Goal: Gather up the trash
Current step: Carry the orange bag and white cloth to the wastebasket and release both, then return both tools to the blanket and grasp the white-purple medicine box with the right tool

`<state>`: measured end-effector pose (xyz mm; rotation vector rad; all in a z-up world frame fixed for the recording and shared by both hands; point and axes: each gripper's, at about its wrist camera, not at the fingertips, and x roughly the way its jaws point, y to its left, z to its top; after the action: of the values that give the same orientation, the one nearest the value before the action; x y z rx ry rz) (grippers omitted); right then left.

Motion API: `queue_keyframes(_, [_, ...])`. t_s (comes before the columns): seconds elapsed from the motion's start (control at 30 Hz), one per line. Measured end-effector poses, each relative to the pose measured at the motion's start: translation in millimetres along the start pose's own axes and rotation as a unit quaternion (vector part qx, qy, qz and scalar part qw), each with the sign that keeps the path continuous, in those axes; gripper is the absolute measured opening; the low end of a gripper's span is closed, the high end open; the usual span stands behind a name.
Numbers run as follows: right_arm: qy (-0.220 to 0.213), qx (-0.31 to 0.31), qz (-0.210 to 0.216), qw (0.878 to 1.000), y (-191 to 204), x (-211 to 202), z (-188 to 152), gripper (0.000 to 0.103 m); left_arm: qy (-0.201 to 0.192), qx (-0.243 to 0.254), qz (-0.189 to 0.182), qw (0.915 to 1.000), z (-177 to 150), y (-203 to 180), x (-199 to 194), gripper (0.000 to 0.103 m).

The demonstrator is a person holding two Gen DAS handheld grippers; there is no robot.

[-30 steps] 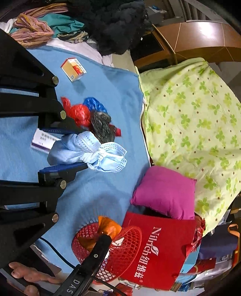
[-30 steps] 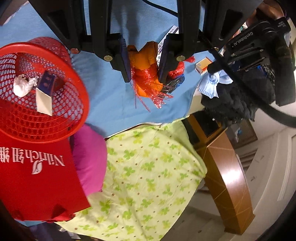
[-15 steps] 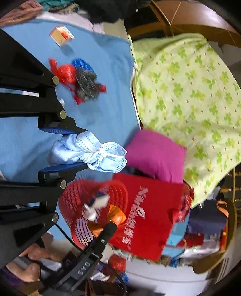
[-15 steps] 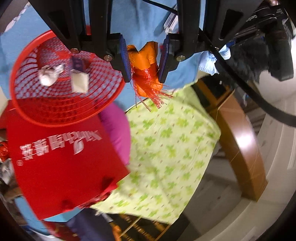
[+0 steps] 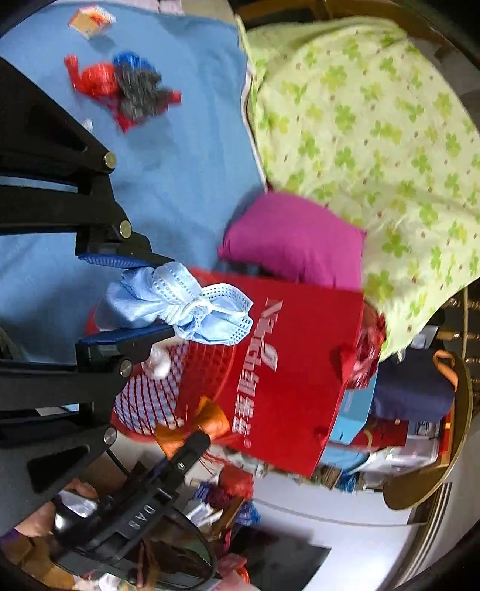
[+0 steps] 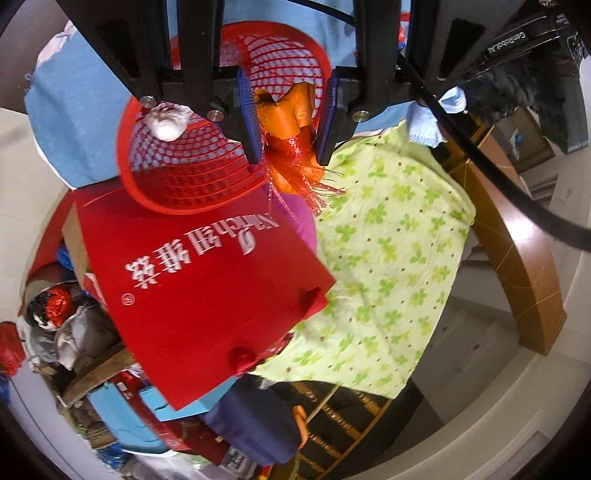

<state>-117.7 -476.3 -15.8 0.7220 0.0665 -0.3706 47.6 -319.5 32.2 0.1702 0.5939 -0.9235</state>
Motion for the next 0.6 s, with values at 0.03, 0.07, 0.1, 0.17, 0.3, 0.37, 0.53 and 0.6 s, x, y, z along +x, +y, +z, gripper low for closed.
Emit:
queue_keyframes(0.03, [0.001,0.006,-0.002,1.000,-4,1,1,0.033,0.003,-0.001,-0.010,0.9999,2,-3,6,0.030])
queue_keyframes(0.07, [0.003,0.015,-0.004,1.000,-9,2,2,0.033,0.005,-0.002,-0.020,0.9998,4,-7,13,0.030])
queue_keyframes(0.1, [0.004,0.023,-0.006,1.000,-12,3,3,0.033,0.008,-0.002,-0.030,0.9995,6,-11,21,0.030])
queue_keyframes(0.17, [0.007,0.042,-0.010,0.999,-21,5,5,0.033,0.017,-0.003,-0.047,0.9987,9,-18,35,0.030])
queue_keyframes(0.3, [0.013,0.073,-0.011,0.997,-37,9,8,0.033,0.038,0.000,-0.056,0.9977,12,-29,66,0.042])
queue_keyframes(0.37, [0.014,0.081,-0.013,0.997,-41,9,8,0.033,0.046,-0.004,-0.056,0.9974,12,-29,75,0.065])
queue_keyframes(0.53, [0.009,0.064,-0.014,0.998,-35,7,7,0.033,0.040,-0.010,-0.050,0.9979,7,-23,65,0.065])
queue_keyframes(0.6, [0.012,0.048,-0.009,0.999,-26,7,6,0.033,0.031,-0.005,-0.035,0.9989,3,-17,52,0.066])
